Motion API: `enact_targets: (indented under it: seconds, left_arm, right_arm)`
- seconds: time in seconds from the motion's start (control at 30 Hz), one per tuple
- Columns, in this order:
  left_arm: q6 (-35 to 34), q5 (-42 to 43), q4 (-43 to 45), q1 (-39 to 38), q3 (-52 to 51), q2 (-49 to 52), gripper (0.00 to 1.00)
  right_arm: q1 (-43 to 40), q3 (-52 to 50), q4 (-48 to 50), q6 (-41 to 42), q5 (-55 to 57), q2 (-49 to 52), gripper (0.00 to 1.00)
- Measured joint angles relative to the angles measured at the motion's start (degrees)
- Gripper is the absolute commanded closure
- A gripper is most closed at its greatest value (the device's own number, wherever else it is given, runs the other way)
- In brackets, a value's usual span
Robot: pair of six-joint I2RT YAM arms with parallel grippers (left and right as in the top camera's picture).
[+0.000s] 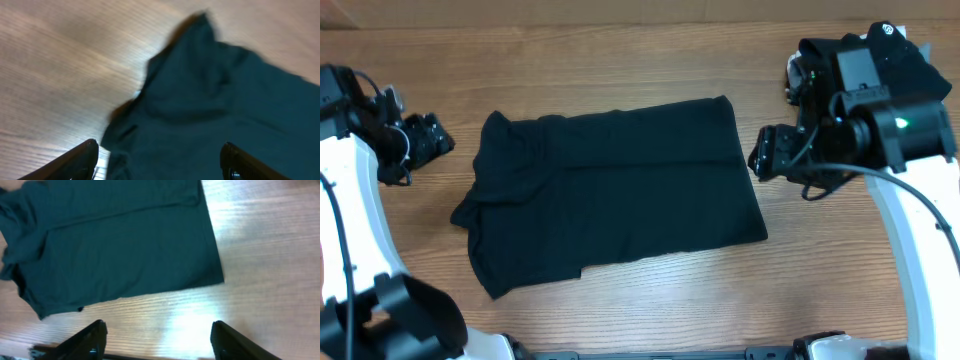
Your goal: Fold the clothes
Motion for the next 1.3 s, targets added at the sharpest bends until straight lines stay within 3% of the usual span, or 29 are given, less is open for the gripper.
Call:
enact_targets:
  seconds: [0.17, 0.33, 0.47, 0.63, 0.8, 0.97, 1.3]
  left_arm:
    - [1.2, 2.2, -2.6, -4.7, 2.8, -9.0, 0.12]
    - [1.1, 1.8, -7.4, -11.8, 3.7, -18.0, 0.1]
    - [-0.5, -1.5, -11.5, -17.7, 3.5, -19.3, 0.1]
    - [-4.5, -5.1, -8.2, -23.9, -6.0, -18.7, 0.1]
    - [-8.7, -6.3, -0.6, -27.4, -18.8, -18.1, 0.1]
    - [-12.7, -8.0, 7.1, -28.9, -30.2, -17.6, 0.11]
    - [-17.3, -13.2, 15.9, -29.1, -40.4, -16.7, 0.12]
  right_arm:
    - [0.0, 0.4, -4.5, 2.7, 1.0, -5.2, 0.26]
    - [0.0, 0.4, -5.8, 4.8, 1.1, -10.8, 0.13]
    - [0.0, -1.9, -5.7, 5.8, 1.0, -13.8, 0.11]
    - [0.0, -12.8, 0.0, 6.2, 0.9, -14.1, 0.11]
    - [0.0, -25.3, 13.4, 5.9, 1.2, -11.4, 0.12]
    - [0.0, -28.9, 23.7, 3.9, 3.4, -5.0, 0.12]
    - [0.0, -29.1, 28.8, -1.0, 3.8, 13.6, 0.18]
